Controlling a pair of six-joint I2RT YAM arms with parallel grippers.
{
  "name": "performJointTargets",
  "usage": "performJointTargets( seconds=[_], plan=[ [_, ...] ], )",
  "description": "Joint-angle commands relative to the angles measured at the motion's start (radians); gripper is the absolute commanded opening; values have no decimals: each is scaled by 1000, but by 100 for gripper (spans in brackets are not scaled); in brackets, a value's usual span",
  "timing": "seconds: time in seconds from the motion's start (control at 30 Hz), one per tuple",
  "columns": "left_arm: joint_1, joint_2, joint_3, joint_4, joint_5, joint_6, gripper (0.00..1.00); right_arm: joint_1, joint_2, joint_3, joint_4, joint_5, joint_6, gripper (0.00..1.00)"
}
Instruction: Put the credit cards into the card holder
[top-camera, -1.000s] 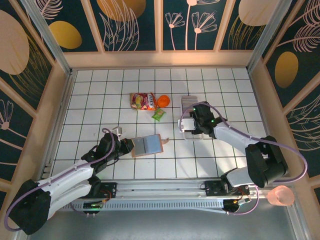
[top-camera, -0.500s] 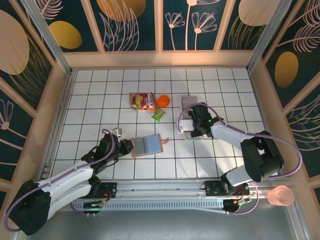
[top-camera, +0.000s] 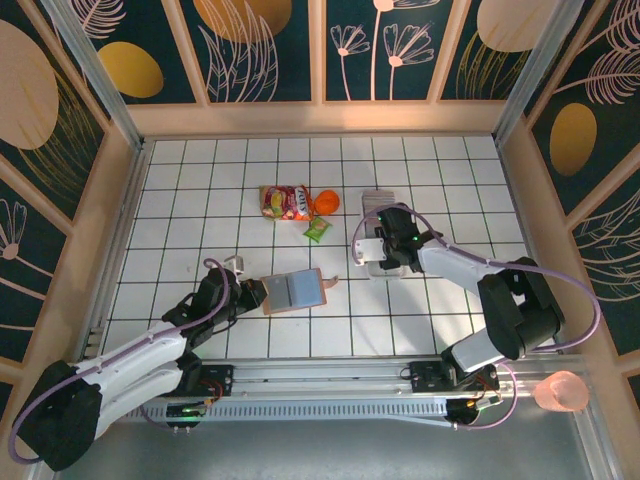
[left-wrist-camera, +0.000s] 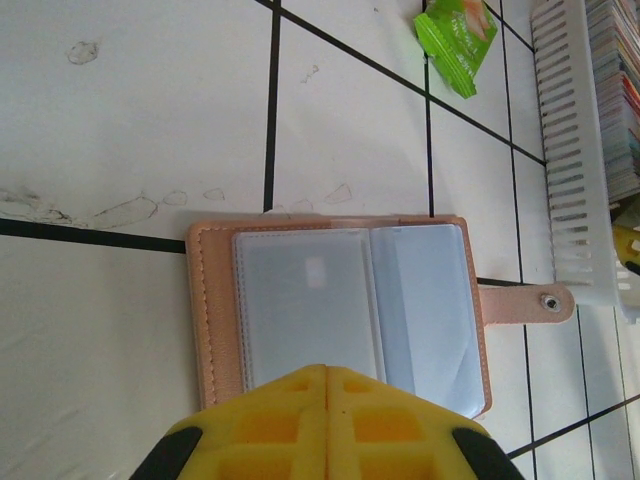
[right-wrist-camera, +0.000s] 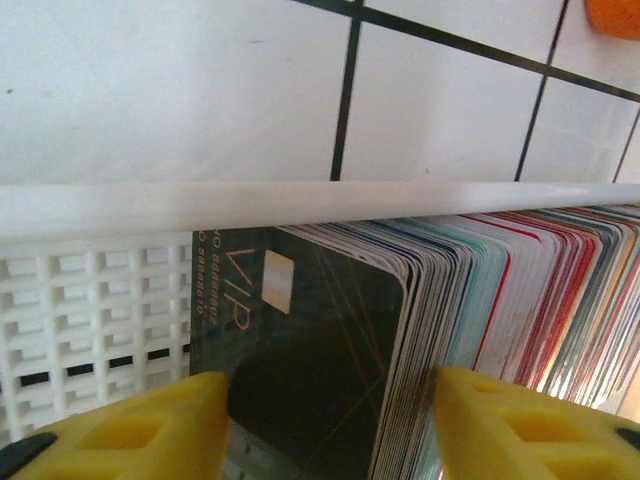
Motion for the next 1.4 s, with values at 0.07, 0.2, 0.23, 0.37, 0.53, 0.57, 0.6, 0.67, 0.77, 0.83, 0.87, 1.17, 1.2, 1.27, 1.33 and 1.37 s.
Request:
performJointTargets(
  seconds=[0.07,0.2,0.23,0.37,0.53,0.57,0.6,0.67,0.77,0.83,0.87,1.17,1.2,1.27,1.33,1.37],
  plan=[
    [-4,-9,-13,0,0,6,5,3,-40,20,17,25,-18,51],
    [-5,-10,-13,-2,1,2,5,3,-49,17,16,23,-19,49],
    [-5,-10,-12,-2,1,2,5,3,-51,15,16,22,-21,48],
    [-5,-10,-12,-5,2,0,5,3,-53,20,12,22,-22,43],
    [-5,-10,-10,-7,8,-3,4,2,-64,20,7,23,-23,41],
    [-5,-11,-9,-8,9,-3,4,1,-66,20,6,25,-22,40],
    [-5,-12,-10,-8,10,-3,4,1,-67,20,4,23,-21,40],
    [-5,-13,-10,-11,10,-5,3,3,-70,18,4,23,-22,40],
    [-4,-15,-8,-14,12,-7,3,2,-74,14,8,23,-22,40],
    [-5,-15,-6,-16,12,-6,3,2,-73,15,7,24,-23,38],
    [-4,-15,-6,-16,12,-7,3,1,-73,15,3,23,-22,36],
    [-5,-12,-5,-13,14,-6,2,0,-84,14,13,28,-18,32],
    [-4,-12,-4,-14,15,-7,2,-2,-87,13,15,31,-19,32],
    [-5,-12,-2,-16,18,-7,2,-2,-93,11,16,31,-18,32],
    [-5,-13,-2,-16,19,-9,1,-2,-101,9,14,31,-16,30],
    [-5,-13,-3,-16,18,-10,1,-2,-105,8,13,30,-17,30]
  ],
)
